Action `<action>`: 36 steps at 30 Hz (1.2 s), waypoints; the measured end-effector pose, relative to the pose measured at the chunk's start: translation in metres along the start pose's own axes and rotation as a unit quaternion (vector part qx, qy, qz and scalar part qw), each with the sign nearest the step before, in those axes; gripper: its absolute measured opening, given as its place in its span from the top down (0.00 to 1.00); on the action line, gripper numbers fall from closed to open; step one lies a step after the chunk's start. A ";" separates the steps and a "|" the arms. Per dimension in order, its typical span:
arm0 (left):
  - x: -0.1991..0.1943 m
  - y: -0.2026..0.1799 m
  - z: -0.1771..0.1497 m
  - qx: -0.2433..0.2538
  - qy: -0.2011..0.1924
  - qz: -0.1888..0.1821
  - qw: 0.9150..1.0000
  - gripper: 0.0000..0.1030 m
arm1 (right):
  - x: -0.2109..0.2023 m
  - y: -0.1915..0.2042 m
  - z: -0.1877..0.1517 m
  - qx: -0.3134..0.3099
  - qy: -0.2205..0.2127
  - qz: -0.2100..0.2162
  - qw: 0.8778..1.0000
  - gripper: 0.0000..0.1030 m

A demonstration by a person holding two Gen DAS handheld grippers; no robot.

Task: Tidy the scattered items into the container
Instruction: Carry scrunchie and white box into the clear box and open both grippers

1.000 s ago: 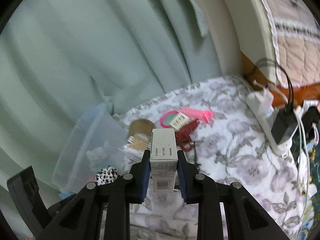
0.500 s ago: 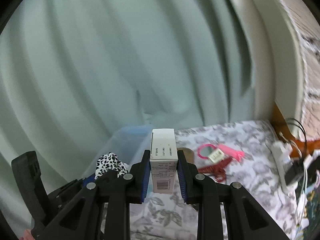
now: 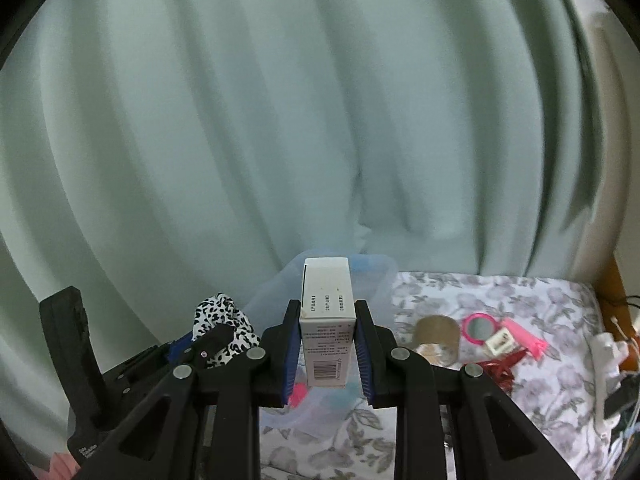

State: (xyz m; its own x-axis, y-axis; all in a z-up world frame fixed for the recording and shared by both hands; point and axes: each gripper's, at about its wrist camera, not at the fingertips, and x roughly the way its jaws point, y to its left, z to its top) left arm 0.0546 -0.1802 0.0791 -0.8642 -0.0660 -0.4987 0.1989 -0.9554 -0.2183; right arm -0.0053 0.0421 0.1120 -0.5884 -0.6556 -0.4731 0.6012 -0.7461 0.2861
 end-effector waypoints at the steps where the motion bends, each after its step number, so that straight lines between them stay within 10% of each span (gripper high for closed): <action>1: 0.001 0.004 0.000 -0.005 0.001 0.002 1.000 0.79 | 0.004 0.002 0.000 -0.003 0.002 0.002 1.000 0.73; 28: 0.030 0.049 0.007 -0.030 0.022 0.013 0.999 0.76 | 0.086 0.052 0.006 -0.042 0.044 0.026 0.998 0.73; 36: 0.015 0.041 0.012 -0.029 0.018 0.016 0.999 0.39 | 0.086 0.055 0.009 -0.044 0.048 0.014 0.998 0.57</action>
State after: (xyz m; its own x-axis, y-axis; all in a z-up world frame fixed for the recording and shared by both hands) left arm 0.0438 -0.2237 0.0728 -0.8397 -0.0850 -0.5364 0.2538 -0.9346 -0.2492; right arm -0.0281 -0.0566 0.0945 -0.5188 -0.6585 -0.5452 0.6640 -0.7121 0.2283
